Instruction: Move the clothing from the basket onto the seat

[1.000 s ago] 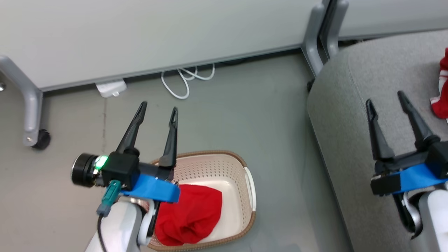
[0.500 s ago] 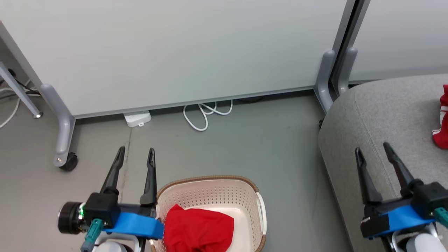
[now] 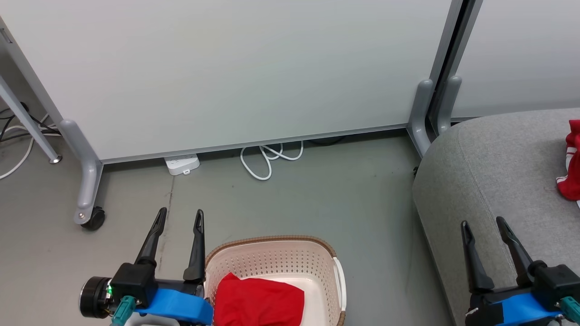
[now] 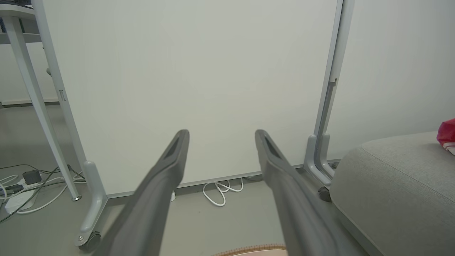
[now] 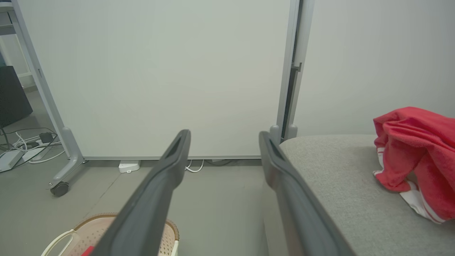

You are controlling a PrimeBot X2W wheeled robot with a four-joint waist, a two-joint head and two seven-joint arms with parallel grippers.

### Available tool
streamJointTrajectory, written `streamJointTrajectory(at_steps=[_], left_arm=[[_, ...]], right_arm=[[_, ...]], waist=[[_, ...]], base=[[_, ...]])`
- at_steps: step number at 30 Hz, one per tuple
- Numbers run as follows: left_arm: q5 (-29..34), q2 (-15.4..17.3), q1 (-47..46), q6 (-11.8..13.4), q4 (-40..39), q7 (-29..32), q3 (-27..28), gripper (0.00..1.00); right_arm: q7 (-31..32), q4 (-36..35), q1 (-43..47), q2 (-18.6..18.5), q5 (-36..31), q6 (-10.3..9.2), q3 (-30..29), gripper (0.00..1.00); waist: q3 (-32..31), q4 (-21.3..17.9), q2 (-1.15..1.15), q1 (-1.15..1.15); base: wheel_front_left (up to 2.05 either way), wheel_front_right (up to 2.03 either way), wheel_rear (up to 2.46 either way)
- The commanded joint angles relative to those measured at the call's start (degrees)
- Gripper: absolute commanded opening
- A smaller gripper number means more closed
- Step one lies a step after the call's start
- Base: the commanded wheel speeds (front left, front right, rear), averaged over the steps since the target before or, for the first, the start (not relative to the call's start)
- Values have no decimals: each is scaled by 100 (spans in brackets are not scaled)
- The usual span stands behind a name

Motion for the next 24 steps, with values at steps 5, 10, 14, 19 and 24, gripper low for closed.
streamJointTrajectory(at_steps=[5, 10, 14, 19, 24], left_arm=[[40, -23, 62, -59, 49, -15, 71, 100], [58, -29, 59, -77, 69, -15, 93, 100], [81, -31, 40, -95, 87, -15, 96, 100], [117, -30, -232, -122, 207, -15, -84, 100], [207, -13, -563, -148, 417, -14, -292, 100]], right_arm=[[1, -9, 124, 68, 22, 1, -17, 100], [1, 5, 107, 86, 24, 1, -2, 100], [1, 11, 84, 79, 23, 1, 11, 100], [1, 27, 11, 67, 35, 1, 39, 100], [1, 20, -152, 48, 52, 1, 110, 100]], waist=[[-6, 7, -1, 1], [-4, 15, -1, 1], [-2, 19, -1, 1], [49, 12, -1, 1], [191, -69, -1, 1]], base=[[0, 0, 0], [0, 0, 0], [0, 0, 0], [0, 0, 0], [0, 0, 0]])
